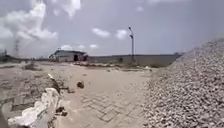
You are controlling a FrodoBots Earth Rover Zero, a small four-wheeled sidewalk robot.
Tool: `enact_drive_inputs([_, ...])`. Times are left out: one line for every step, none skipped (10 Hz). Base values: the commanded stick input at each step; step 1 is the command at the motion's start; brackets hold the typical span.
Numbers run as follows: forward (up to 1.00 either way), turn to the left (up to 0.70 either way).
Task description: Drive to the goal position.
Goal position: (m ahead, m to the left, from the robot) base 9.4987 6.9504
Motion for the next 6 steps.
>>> enact_drive_inputs([0.45, 0.00])
enact_drive_inputs([0.45, 0.01])
enact_drive_inputs([0.45, 0.08])
enact_drive_inputs([0.45, 0.23])
enact_drive_inputs([0.45, 0.27])
enact_drive_inputs([0.45, 0.27])
